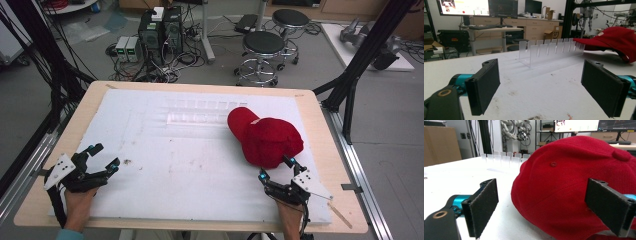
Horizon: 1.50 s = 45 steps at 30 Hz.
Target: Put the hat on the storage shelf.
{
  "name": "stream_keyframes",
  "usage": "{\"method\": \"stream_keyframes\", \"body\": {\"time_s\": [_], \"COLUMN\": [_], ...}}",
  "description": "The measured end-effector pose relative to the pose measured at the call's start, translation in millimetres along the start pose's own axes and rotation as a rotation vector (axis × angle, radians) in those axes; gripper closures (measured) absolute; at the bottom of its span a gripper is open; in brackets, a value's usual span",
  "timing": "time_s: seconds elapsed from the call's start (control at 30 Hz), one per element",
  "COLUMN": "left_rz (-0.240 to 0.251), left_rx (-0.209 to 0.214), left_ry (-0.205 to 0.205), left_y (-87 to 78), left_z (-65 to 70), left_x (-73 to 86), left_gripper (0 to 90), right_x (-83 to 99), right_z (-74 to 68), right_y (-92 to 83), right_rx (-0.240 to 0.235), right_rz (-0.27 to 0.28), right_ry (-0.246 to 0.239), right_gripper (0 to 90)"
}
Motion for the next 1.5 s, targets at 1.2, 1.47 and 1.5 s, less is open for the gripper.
{"method": "stream_keyframes", "body": {"time_s": [1.2, 1.47, 1.5], "left_rz": [-0.007, -0.006, -0.007], "left_rx": [0.001, 0.002, 0.002], "left_ry": [0.006, 0.005, 0.005], "left_y": [0.3, 0.4, 0.4], "left_z": [0.2, 0.3, 0.2], "left_x": [0.1, 0.1, 0.1], "left_gripper": [15.6, 15.6, 15.7], "right_x": [-26.4, -48.3, -50.0], "right_z": [5.8, 19.9, 21.4], "right_y": [-3.7, 1.6, 2.2], "right_rx": [0.015, -0.011, -0.014], "right_rz": [0.061, -0.014, -0.022], "right_ry": [-0.035, -0.033, -0.036], "right_gripper": [10.6, 10.7, 10.7]}}
Point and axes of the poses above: each handheld gripper's, and its own axes: y roughly forward along the jaws, x roughly out of its underside, z roughly to its right, the point moved 3 cm from there along y, roughly forward along the jaws
